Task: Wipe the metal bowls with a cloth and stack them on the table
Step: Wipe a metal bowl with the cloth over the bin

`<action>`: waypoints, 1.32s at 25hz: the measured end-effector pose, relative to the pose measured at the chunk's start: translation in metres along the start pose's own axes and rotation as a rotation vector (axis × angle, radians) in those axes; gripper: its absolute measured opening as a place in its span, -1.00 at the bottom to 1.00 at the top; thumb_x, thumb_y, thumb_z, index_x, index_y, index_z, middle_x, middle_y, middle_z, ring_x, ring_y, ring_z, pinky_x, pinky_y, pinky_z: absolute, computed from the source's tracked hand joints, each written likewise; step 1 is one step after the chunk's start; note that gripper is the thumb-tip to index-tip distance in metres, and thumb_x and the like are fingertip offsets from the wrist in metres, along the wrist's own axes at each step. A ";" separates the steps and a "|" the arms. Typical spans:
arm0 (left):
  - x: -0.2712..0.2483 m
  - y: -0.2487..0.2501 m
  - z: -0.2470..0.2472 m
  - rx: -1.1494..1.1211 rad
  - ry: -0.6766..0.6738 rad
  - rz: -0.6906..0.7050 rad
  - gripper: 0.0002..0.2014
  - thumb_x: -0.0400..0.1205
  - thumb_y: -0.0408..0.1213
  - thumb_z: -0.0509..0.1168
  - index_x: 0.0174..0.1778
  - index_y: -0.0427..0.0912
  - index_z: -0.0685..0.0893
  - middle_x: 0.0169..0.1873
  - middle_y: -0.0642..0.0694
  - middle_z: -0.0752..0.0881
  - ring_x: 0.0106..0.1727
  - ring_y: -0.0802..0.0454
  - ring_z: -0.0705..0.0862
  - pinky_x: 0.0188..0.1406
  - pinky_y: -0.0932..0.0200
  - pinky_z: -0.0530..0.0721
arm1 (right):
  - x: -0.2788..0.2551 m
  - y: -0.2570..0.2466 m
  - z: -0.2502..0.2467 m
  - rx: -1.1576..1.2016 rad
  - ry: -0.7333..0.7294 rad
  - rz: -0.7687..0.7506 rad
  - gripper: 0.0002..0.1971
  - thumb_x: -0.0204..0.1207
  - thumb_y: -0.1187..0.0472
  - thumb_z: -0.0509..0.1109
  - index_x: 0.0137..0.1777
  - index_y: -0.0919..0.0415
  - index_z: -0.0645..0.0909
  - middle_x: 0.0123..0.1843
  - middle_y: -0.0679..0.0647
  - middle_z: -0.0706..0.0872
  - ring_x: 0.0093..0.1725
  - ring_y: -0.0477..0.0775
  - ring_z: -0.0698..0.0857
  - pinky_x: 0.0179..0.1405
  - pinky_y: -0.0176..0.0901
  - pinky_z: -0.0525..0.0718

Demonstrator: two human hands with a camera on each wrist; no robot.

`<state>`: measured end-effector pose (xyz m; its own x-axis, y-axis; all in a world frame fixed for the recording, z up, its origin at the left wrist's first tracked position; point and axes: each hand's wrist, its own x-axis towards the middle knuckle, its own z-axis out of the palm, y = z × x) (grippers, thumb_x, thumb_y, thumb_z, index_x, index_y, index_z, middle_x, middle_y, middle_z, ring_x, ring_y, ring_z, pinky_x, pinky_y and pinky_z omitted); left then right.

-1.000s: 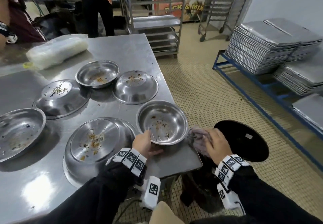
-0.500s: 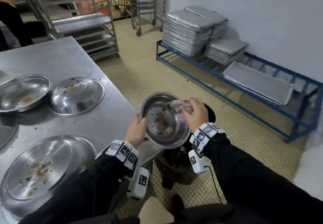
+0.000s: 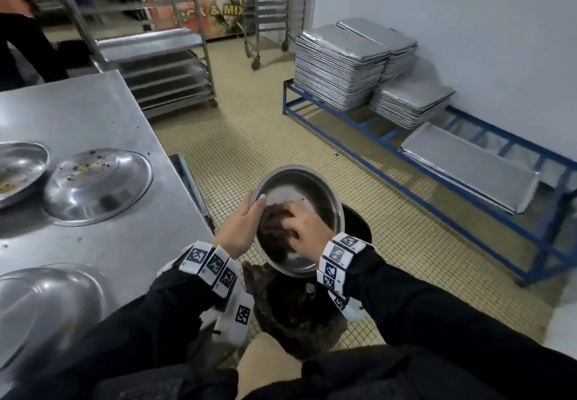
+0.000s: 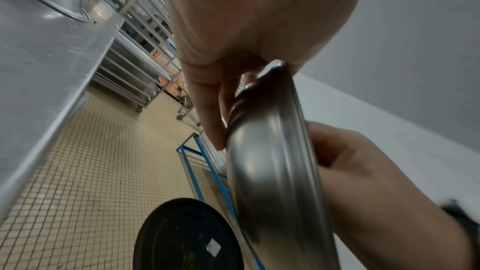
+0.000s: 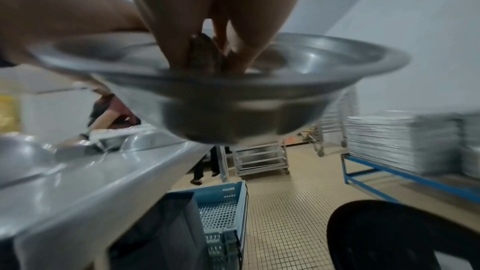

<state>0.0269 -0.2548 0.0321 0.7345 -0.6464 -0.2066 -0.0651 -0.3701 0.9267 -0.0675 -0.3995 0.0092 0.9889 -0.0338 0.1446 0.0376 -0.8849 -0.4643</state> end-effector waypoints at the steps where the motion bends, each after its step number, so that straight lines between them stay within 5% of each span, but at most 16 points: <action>1: 0.009 0.002 0.004 0.021 0.015 0.007 -0.37 0.66 0.33 -0.04 0.58 0.06 0.33 0.39 -0.02 0.57 0.42 -0.04 0.52 0.50 -0.20 0.43 | 0.000 0.012 -0.007 -0.025 -0.089 -0.038 -0.78 0.43 0.44 0.37 0.06 0.41 0.70 0.34 0.28 0.54 0.31 0.24 0.53 0.41 -0.08 0.41; 4: 0.028 0.004 0.011 -0.031 0.045 0.001 -0.48 0.73 0.22 -0.04 0.60 0.16 0.26 0.35 -0.01 0.59 0.34 -0.01 0.59 0.45 -0.20 0.51 | 0.008 0.042 -0.030 0.002 -0.178 -0.139 -0.79 0.48 0.40 0.36 0.08 0.41 0.71 0.18 0.29 0.62 0.14 0.24 0.62 0.27 0.00 0.54; 7: 0.043 0.007 0.015 -0.096 0.099 -0.035 -0.57 0.72 0.20 0.01 0.50 0.20 0.34 0.13 -0.12 0.75 0.10 -0.10 0.77 0.28 -0.24 0.65 | 0.029 0.072 -0.059 0.094 0.086 -0.121 -0.72 0.48 0.38 0.41 0.19 0.28 0.71 0.14 0.18 0.65 0.08 0.04 0.63 0.16 -0.21 0.59; 10: 0.057 0.015 0.017 -0.090 0.141 -0.025 -0.59 0.74 0.16 0.03 0.47 0.14 0.36 0.11 -0.14 0.74 0.07 -0.09 0.77 0.31 -0.18 0.63 | 0.059 0.086 -0.080 0.060 0.240 -0.139 -0.69 0.49 0.35 0.42 0.24 0.29 0.67 0.18 0.20 0.59 0.09 -0.03 0.54 0.15 -0.36 0.54; 14: 0.072 0.034 0.015 -0.143 0.137 0.008 -0.60 0.77 0.04 0.04 0.52 0.07 0.32 0.20 -0.06 0.69 0.17 -0.01 0.71 0.26 0.00 0.65 | 0.093 0.096 -0.071 -0.067 -0.091 0.012 -0.64 0.64 0.22 0.16 0.38 0.25 0.55 0.44 0.24 0.42 0.36 0.19 0.45 0.32 -0.07 0.45; 16: 0.078 0.040 0.013 -0.152 0.157 0.027 -0.57 0.77 0.03 0.04 0.57 0.10 0.27 0.22 -0.03 0.66 0.19 -0.02 0.71 0.24 -0.03 0.69 | 0.093 0.106 -0.065 -0.109 -0.086 0.018 -0.58 0.64 0.15 0.10 0.42 0.24 0.54 0.48 0.22 0.42 0.40 0.26 0.44 0.37 -0.04 0.45; 20: 0.085 0.042 0.011 -0.161 0.201 0.130 -0.64 0.74 0.07 0.03 0.48 0.32 0.29 0.27 -0.05 0.60 0.20 -0.13 0.70 0.15 -0.19 0.74 | 0.084 0.125 -0.045 -0.125 -0.003 -0.072 -0.68 0.57 0.18 0.32 0.28 0.24 0.67 0.42 0.23 0.53 0.34 0.26 0.54 0.42 -0.01 0.48; 23: 0.090 0.042 0.013 -0.106 0.212 0.183 -0.66 0.74 0.06 0.04 0.44 0.40 0.28 0.37 -0.11 0.53 0.28 -0.19 0.63 0.13 -0.25 0.74 | 0.083 0.124 -0.029 -0.147 -0.059 -0.153 -0.63 0.39 -0.07 0.46 0.19 -0.03 0.70 0.40 0.12 0.55 0.21 0.12 0.62 0.06 -0.10 0.65; 27: 0.099 0.038 0.020 -0.001 0.258 0.262 -0.65 0.78 -0.08 0.04 0.49 0.27 0.28 0.40 0.00 0.46 0.34 -0.07 0.56 0.08 -0.01 0.73 | 0.086 0.128 -0.024 -0.037 -0.182 -0.163 -0.62 0.54 0.33 0.32 0.33 0.05 0.64 0.44 0.09 0.53 0.43 0.22 0.45 0.46 0.05 0.45; 30: 0.100 0.034 0.025 -0.041 0.279 0.252 -0.66 0.78 -0.12 0.03 0.48 0.19 0.25 0.27 0.06 0.50 0.22 0.00 0.63 -0.13 0.21 0.75 | 0.084 0.130 -0.029 -0.054 -0.283 -0.036 -0.63 0.57 0.37 0.26 0.37 0.23 0.60 0.36 0.18 0.56 0.32 0.21 0.54 0.40 -0.01 0.49; 33: 0.099 0.032 0.024 -0.112 0.268 0.189 -0.64 0.78 -0.09 -0.01 0.51 0.17 0.18 0.14 0.03 0.56 0.03 0.06 0.69 -0.23 0.13 0.81 | 0.076 0.134 -0.035 0.084 -0.143 0.048 -0.73 0.56 0.38 0.27 0.20 0.30 0.68 0.19 0.17 0.65 0.10 0.18 0.66 0.15 0.02 0.67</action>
<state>0.0819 -0.3467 0.0334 0.8690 -0.4926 0.0477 -0.1531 -0.1759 0.9724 0.0080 -0.5365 -0.0114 1.0000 -0.0034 -0.0031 -0.0046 -0.8415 -0.5403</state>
